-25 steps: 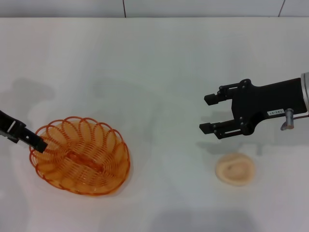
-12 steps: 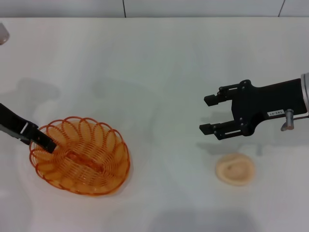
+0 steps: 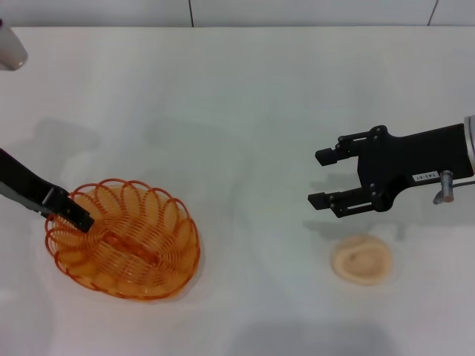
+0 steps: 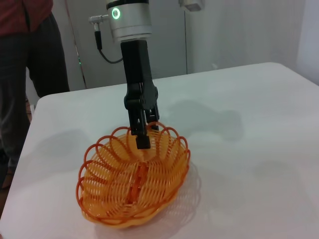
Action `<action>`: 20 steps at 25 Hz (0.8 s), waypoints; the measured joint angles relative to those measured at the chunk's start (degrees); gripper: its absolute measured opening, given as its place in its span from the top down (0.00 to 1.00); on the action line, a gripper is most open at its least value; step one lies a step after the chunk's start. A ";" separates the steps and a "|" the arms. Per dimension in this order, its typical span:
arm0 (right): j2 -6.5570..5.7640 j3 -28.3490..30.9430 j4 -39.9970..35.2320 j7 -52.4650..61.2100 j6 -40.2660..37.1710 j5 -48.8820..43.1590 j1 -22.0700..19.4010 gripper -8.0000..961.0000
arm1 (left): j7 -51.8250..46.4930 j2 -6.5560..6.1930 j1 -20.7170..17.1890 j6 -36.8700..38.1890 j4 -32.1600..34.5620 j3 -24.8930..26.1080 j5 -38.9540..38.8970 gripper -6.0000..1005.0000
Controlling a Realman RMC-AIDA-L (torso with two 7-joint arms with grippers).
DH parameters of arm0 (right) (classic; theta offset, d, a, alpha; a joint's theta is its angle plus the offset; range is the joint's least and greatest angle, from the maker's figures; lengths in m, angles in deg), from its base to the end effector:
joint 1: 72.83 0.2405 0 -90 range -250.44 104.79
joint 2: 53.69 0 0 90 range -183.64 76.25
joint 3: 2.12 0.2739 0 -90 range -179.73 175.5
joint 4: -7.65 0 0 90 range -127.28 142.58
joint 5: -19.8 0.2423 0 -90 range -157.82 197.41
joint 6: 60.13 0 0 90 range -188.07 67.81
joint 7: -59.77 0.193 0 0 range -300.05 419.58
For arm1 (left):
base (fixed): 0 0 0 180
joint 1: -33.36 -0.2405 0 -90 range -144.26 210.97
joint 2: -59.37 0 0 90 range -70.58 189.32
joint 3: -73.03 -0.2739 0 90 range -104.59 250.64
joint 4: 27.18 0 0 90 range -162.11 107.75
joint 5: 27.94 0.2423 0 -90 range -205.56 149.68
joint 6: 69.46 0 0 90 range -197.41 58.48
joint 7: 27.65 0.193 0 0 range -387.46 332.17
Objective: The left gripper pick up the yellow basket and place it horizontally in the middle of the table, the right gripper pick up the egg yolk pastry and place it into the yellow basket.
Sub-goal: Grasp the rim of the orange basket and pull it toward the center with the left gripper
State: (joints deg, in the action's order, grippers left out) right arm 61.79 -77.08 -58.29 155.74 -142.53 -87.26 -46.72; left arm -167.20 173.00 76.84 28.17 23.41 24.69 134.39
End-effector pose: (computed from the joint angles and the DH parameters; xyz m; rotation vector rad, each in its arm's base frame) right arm 0.1910 0.3849 -0.0539 -2.9530 0.2193 0.3258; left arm -0.3114 0.4017 0.0109 -2.4086 -1.5227 0.5900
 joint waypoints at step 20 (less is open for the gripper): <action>0.00 0.00 -0.16 0.00 -0.58 0.05 -0.09 0.27 | -2.47 -0.50 0.11 -0.70 -0.50 -3.50 0.00 0.61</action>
State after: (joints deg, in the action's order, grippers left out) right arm 61.79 -77.09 -58.44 155.74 -143.11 -87.21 -46.82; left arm -169.67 172.49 76.95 27.47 22.91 21.19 134.39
